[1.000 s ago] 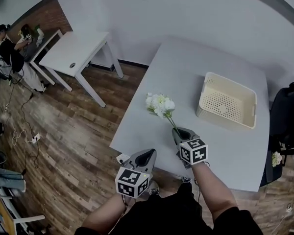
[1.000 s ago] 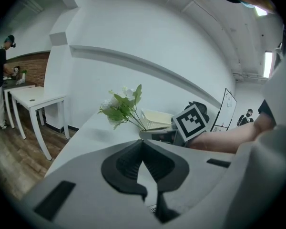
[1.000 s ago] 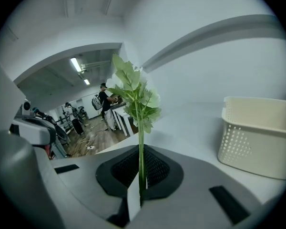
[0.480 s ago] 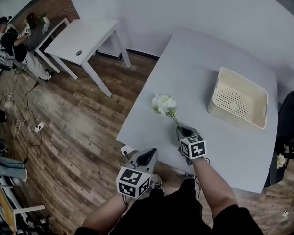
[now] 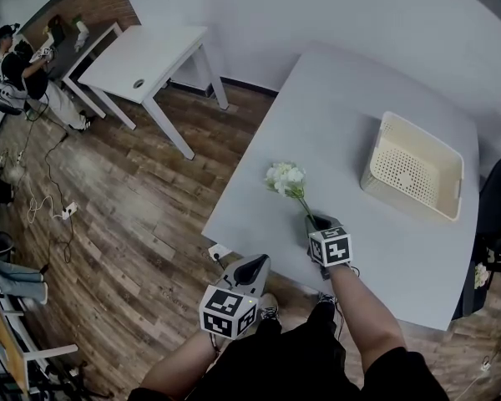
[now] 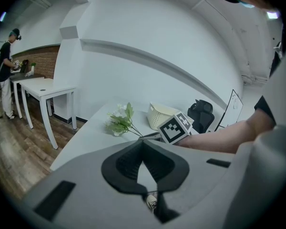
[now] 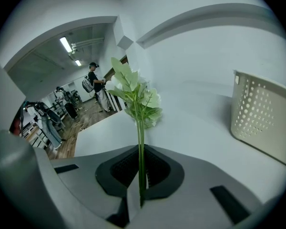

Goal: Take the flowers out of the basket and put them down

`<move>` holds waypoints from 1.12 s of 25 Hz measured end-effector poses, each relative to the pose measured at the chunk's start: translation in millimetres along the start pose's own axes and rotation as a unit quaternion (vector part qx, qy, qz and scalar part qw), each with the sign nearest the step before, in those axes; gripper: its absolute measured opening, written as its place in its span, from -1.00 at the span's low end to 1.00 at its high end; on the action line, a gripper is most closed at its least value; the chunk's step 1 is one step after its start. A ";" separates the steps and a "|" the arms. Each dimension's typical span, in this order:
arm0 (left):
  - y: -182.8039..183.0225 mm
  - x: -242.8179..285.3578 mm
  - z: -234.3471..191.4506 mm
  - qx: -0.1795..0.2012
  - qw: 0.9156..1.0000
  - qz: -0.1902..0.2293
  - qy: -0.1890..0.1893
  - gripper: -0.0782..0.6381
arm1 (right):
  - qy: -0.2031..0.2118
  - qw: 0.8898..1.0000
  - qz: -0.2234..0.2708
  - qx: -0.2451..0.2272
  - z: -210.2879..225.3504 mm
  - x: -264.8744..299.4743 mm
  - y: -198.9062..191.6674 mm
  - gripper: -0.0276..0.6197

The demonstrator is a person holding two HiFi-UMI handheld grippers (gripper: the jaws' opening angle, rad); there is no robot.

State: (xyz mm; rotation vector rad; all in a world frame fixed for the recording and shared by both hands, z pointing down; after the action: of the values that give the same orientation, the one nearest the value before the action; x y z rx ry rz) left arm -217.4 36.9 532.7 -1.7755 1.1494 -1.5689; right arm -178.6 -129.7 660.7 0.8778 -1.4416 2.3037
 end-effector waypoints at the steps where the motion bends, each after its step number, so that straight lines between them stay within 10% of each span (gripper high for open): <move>1: 0.2 0.1 -0.6 0.000 1.000 0.000 0.000 -0.76 | 0.000 1.000 -0.001 0.000 -0.2 0.5 -0.4 -0.84; 28: 1.4 -12.8 -3.0 0.002 1.000 0.011 -0.007 -0.76 | -0.001 1.000 -0.012 -0.010 -13.2 -5.6 1.8 -0.64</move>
State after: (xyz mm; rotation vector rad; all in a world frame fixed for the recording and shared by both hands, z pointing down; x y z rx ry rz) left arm -220.4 47.5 525.3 -1.7618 1.1542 -1.5422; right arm -179.8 -118.4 651.7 0.8873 -1.4429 2.2679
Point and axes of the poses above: the fingertips, and each gripper's own axes: x forward along the fingers, z to its right, y out of its top, the point moved 2 cm from there along -x, backward along the fingers, and after that the axes turned 10 degrees about y, right-handed, at the moved point
